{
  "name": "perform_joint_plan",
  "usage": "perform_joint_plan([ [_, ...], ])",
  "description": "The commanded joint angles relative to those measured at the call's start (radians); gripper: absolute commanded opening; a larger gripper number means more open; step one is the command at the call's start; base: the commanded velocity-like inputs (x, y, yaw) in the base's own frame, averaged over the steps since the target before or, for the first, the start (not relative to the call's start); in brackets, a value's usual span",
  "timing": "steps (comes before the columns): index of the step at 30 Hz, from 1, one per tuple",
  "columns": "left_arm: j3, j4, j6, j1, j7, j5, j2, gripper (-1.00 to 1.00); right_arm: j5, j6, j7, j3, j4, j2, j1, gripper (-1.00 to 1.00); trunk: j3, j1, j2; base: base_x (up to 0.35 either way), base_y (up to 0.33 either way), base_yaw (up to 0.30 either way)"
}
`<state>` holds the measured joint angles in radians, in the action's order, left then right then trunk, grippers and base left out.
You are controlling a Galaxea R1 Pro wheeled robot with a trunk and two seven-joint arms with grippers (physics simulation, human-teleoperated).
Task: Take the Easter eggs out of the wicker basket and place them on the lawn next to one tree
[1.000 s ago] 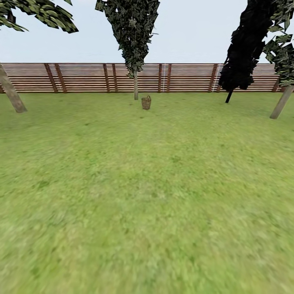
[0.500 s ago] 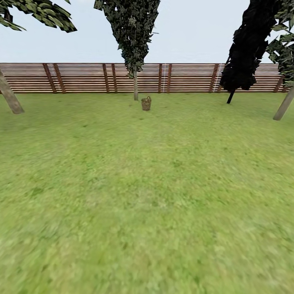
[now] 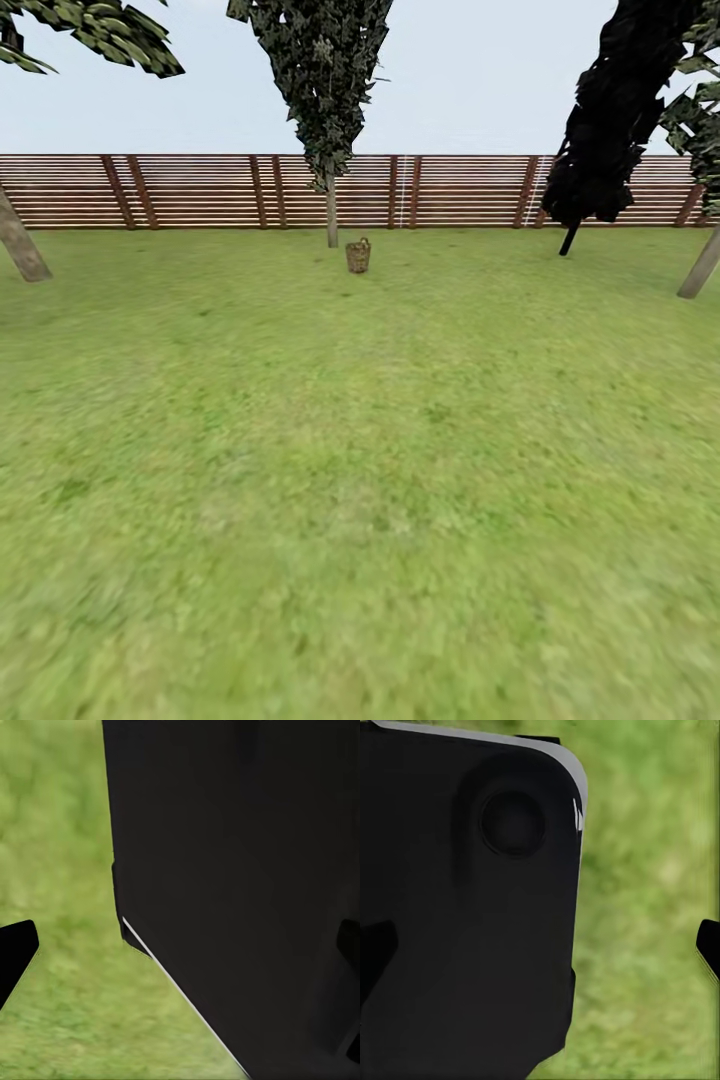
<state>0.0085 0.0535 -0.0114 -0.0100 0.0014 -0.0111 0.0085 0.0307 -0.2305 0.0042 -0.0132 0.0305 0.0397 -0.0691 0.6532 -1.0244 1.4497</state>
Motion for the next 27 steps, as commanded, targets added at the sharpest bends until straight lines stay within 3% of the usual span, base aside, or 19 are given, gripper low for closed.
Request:
perform_joint_plan([
  [1,0.001,0.002,-0.001,-0.001,0.0,-0.001,0.0,1.0,0.003,-0.006,0.0,-0.001,0.003,0.0,-0.001,1.0,0.001,-0.001,0.0,0.327,0.0,0.0],
  [27,0.001,0.002,-0.001,0.0,0.0,-0.001,0.001,1.0,0.003,-0.006,0.0,-0.001,0.003,0.0,-0.001,1.0,0.001,-0.001,0.0,0.327,0.0,0.0],
])
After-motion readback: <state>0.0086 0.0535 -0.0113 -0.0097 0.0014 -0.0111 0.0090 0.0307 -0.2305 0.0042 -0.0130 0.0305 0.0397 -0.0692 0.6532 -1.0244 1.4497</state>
